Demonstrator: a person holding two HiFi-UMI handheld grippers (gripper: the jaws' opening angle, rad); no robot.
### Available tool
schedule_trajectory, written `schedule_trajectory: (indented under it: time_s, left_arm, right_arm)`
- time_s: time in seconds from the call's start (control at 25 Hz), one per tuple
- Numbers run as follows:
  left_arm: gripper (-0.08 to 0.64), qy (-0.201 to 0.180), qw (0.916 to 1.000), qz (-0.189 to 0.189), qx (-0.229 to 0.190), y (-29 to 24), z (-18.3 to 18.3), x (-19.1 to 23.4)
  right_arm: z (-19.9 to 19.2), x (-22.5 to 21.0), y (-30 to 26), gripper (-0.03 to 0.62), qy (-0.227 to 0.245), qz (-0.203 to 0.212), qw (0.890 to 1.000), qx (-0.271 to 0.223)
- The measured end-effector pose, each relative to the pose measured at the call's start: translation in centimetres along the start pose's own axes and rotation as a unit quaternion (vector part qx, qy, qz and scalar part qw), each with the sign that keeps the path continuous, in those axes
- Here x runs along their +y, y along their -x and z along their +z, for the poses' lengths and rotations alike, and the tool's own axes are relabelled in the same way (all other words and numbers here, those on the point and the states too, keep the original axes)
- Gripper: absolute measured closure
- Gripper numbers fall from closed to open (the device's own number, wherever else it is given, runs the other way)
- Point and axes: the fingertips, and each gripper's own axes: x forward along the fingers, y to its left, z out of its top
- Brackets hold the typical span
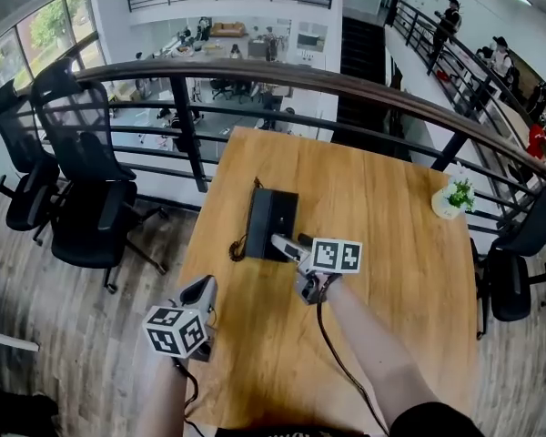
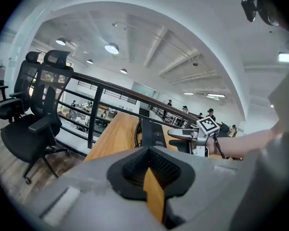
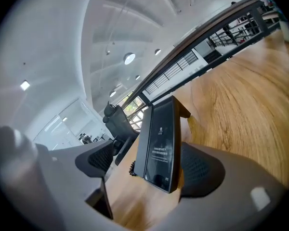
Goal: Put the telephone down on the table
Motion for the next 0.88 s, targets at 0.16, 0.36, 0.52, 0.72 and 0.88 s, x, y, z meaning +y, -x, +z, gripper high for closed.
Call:
schedule_trajectory:
  time_s: [0.16, 0.36, 0.52, 0.72, 0.88]
  left_arm:
    - [0.557, -0.008, 0.9999, -0.002, -0.013, 2.3, 0.1, -1.6]
    - [0.558, -0.008, 0.9997, -0.006, -0.021, 5.4, -0.7, -3.6]
    - [0.558, -0.004, 0.9998, -0.008, -0.020, 6.2, -1.9, -4.8]
    - [0.558, 0.002, 0.9998, -0.004, -0.017, 7.2, -3.9, -6.9]
    - [0.558, 0.015, 0.9998, 0.005, -0.014, 7.9, -5.9, -9.1]
  right_arm:
    - [0.4, 2.3, 1.9, 0.213, 0.025, 0.001, 1.000, -0.016]
    - [0.0, 5.1, 4.5, 0.274, 0.091, -0.020, 0.995, -0.026]
    - [-0.6, 5.9, 6.8, 0.316, 0.139, -0.025, 0.989, -0.032]
    - [-2.6, 7.0, 10.3, 0.365, 0.187, -0.019, 0.982, -0.035]
    - [-4.4, 7.5, 13.6, 0.392, 0.218, -0.011, 0.975, -0.033]
